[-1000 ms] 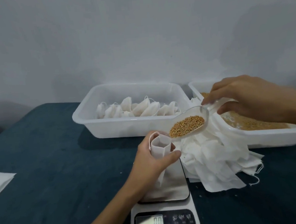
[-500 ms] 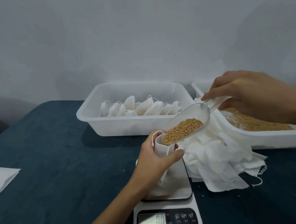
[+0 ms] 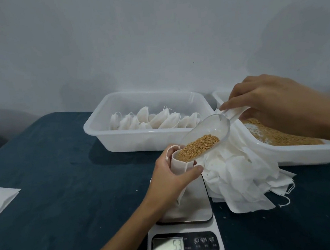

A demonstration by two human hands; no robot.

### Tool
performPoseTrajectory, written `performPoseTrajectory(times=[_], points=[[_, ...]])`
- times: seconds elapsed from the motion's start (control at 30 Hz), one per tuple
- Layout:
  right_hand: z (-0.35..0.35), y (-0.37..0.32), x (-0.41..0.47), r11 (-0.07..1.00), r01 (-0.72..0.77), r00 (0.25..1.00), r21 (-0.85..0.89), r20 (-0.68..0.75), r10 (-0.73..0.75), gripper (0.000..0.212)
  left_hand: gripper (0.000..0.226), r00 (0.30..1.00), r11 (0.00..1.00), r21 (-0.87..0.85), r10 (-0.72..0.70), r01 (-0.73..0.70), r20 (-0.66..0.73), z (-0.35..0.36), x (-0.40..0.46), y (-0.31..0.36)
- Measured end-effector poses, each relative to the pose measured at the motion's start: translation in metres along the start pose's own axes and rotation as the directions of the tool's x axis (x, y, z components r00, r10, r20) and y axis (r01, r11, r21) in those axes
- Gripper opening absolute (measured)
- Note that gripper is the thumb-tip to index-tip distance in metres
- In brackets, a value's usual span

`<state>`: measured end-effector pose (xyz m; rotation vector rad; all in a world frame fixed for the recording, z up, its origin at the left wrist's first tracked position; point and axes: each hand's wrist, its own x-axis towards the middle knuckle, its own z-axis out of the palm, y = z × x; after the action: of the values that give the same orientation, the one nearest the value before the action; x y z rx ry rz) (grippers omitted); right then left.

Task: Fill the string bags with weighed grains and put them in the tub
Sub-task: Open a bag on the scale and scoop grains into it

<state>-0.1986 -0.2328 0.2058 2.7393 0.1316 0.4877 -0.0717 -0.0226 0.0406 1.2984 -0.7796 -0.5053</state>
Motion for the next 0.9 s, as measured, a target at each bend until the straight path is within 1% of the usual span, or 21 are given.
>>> performPoseTrajectory(times=[0.1,0.27,0.53,0.67,0.8,0.9], points=[[0.000,0.000,0.001,1.000,0.015,1.000,-0.021,-0.017,-0.016,0.048,0.040,1.000,1.000,0.004,0.004,-0.004,-0.003,0.000,0.000,0.000],[0.000,0.000,0.002,0.999,0.035,0.999,-0.039,-0.038,-0.036,0.051,0.047,1.000,1.000,-0.004,0.000,0.000,-0.002,0.000,0.000,0.000],[-0.001,-0.002,0.002,0.999,0.031,0.998,-0.039,-0.050,-0.032,0.051,0.043,1.000,1.000,0.012,0.013,-0.013,-0.008,-0.002,0.001,-0.002],[-0.003,-0.005,0.003,0.998,0.038,0.998,-0.055,-0.054,-0.041,0.051,0.037,1.000,1.000,0.001,0.025,-0.025,-0.017,-0.001,0.002,-0.003],[-0.005,-0.009,0.004,0.992,0.071,0.992,-0.103,-0.093,-0.081,0.050,0.034,0.999,1.000,0.005,0.029,-0.029,-0.016,-0.001,0.002,-0.004],[-0.007,-0.013,0.005,0.983,0.098,0.981,-0.157,-0.153,-0.122,0.051,0.033,0.999,0.999,0.024,0.029,-0.029,-0.017,-0.001,0.002,-0.003]])
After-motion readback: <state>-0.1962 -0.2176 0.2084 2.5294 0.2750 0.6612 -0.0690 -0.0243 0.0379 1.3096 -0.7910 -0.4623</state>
